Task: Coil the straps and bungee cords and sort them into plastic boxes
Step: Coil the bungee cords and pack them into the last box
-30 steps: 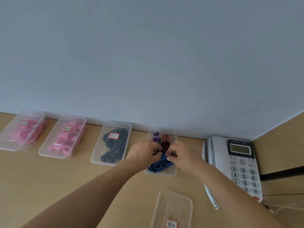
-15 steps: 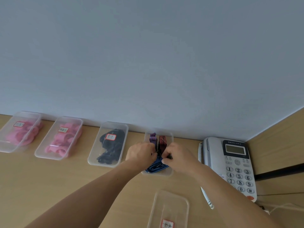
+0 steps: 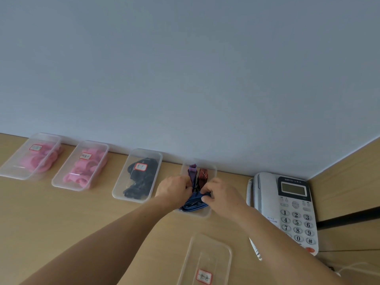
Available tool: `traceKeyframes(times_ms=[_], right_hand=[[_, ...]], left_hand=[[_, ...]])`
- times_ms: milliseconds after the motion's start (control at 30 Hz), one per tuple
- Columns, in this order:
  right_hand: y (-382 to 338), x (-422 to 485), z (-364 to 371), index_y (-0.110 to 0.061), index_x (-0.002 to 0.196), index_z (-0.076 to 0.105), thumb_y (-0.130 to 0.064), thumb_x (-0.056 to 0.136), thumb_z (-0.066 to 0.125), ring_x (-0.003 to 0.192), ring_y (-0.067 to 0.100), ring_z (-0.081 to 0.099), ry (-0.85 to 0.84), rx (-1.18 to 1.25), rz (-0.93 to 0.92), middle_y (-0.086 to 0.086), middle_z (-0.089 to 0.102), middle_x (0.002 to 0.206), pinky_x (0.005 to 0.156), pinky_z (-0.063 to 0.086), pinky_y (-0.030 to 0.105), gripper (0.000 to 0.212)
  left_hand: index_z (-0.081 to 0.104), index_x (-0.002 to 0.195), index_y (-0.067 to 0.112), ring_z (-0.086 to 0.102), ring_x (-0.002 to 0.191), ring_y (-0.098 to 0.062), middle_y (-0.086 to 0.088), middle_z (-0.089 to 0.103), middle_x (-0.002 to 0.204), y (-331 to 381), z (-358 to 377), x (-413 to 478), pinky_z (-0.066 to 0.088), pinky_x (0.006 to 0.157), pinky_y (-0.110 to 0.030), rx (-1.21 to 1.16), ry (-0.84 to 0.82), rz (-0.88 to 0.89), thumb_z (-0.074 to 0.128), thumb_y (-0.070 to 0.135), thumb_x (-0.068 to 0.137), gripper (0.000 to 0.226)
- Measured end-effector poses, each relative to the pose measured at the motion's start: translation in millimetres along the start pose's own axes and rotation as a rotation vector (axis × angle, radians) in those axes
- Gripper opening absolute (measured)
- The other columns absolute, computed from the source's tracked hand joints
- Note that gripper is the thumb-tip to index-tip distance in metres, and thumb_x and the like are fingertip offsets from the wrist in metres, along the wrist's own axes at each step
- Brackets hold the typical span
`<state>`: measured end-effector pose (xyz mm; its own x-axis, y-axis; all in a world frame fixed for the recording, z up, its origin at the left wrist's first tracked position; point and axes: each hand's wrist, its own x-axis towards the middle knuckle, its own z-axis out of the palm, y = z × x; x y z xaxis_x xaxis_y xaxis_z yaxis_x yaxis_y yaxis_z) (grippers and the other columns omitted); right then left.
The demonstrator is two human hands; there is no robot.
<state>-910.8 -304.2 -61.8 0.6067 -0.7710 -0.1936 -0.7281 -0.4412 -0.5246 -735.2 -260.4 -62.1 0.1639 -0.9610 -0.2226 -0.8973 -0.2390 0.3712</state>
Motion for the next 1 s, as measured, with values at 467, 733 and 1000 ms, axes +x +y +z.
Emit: traceKeyframes(times_ms=[467,733,1000], right_hand=[[-36,-62,13,-0.02,0.12,0.063,-0.031,0.093,0.057,0.106,0.015,0.051,0.246,-0.088,0.048,-0.004,0.056,0.114,0.086,0.044,0.027,0.03],[-56,-131,75,-0.02,0.124,0.049,-0.039,0.094,0.047,0.11,0.018,0.048,0.209,-0.16,0.415,-0.003,0.05,0.121,0.083,0.046,0.028,0.036],[-61,-173,111,-0.014,0.116,0.047,-0.078,0.065,0.057,0.095,0.022,0.052,0.142,-0.147,0.869,0.005,0.051,0.112,0.068,0.037,0.03,0.083]], left_hand=[[0.066,0.116,0.023,0.05,0.111,-0.013,0.007,0.059,0.119,-10,-3,-81,0.037,0.089,-0.022,-0.174,0.214,0.114,0.056,0.026,0.094,0.025],[0.066,0.116,0.024,0.049,0.113,-0.013,0.008,0.059,0.117,-34,34,-132,0.041,0.091,-0.023,-0.13,0.005,0.332,0.052,0.025,0.092,0.027],[0.061,0.125,0.026,0.05,0.119,-0.012,0.008,0.055,0.128,-24,57,-150,0.044,0.093,-0.025,-0.125,-0.166,0.331,0.051,0.029,0.095,0.031]])
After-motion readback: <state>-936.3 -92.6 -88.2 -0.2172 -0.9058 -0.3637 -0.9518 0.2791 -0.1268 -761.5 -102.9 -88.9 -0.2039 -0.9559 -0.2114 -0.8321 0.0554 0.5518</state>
